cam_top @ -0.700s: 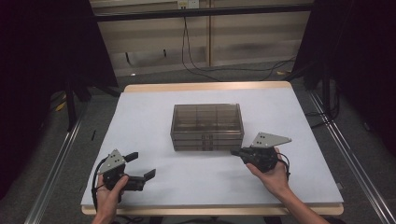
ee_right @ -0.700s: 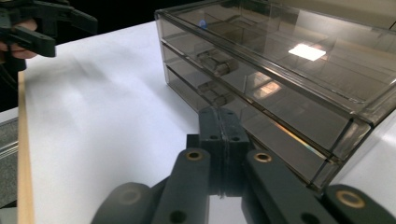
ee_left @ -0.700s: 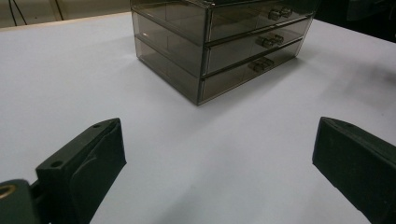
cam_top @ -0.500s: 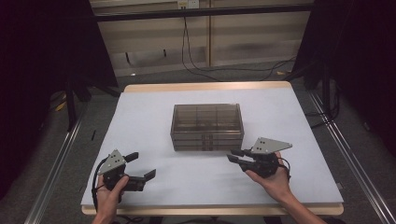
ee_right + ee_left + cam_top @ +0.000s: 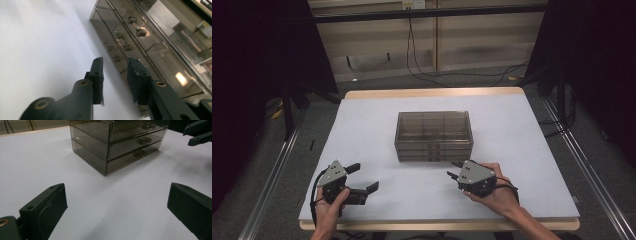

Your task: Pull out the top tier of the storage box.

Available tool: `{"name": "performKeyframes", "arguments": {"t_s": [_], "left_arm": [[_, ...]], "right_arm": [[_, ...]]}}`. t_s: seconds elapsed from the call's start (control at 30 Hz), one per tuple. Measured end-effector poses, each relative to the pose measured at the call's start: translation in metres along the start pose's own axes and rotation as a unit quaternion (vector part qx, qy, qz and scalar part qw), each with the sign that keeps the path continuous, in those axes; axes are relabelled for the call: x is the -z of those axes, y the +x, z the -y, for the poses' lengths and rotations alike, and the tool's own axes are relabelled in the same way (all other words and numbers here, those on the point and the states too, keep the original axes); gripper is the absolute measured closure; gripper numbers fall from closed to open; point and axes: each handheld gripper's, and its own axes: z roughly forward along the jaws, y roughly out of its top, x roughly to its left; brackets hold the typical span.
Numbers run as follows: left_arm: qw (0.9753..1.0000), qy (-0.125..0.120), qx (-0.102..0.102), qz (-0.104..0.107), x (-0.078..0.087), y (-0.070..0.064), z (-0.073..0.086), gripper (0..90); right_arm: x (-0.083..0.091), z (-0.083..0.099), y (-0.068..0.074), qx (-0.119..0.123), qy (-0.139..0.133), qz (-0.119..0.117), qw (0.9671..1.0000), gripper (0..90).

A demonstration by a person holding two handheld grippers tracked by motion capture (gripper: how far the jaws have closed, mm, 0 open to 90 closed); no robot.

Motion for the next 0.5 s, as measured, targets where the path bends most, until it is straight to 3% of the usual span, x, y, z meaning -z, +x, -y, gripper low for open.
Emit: {"name": "performKeyframes", "arguments": {"t_s": [0.07, 0.13, 0.17, 0.2, 0.23, 0.27, 0.37, 0.43, 0.5], "left_arm": [[1.0000, 0.002, -0.001, -0.002, 0.000, 0.000, 0.000, 2.5], [1.0000, 0.002, -0.002, -0.002, 0.000, 0.000, 0.000, 2.5], [1.0000, 0.002, -0.002, -0.001, 0.000, 0.000, 0.000, 2.5], [1.0000, 0.001, -0.003, 0.000, 0.000, 0.000, 0.000, 2.5], [1.0000, 0.001, -0.003, -0.004, 0.000, 0.000, 0.000, 2.5], [1.0000, 0.000, 0.000, 0.001, 0.000, 0.000, 0.000, 2.5], [1.0000, 0.000, 0.001, 0.001, 0.000, 0.000, 0.000, 2.5], [1.0000, 0.000, 0.000, 0.001, 0.000, 0.000, 0.000, 2.5], [1.0000, -0.001, 0.000, 0.003, 0.000, 0.000, 0.000, 2.5]], "right_arm": [[-0.002, -0.003, 0.004, 0.024, 0.007, 0.022, 0.9994, 69.3], [-0.004, -0.006, 0.008, 0.046, 0.014, 0.028, 0.9985, 69.9], [-0.004, -0.006, 0.008, 0.046, 0.014, 0.028, 0.9985, 69.9], [-0.007, -0.008, 0.013, 0.065, 0.018, 0.038, 0.9970, 72.3], [-0.007, -0.008, 0.013, 0.065, 0.018, 0.038, 0.9970, 72.3], [-0.009, -0.011, 0.017, 0.089, 0.019, 0.048, 0.9946, 73.1], [-0.010, -0.015, 0.021, 0.121, 0.021, 0.066, 0.9902, 73.6], [-0.011, -0.018, 0.021, 0.126, 0.022, 0.063, 0.9898, 74.0], [-0.014, -0.019, 0.022, 0.129, 0.020, 0.076, 0.9885, 74.0]]}}
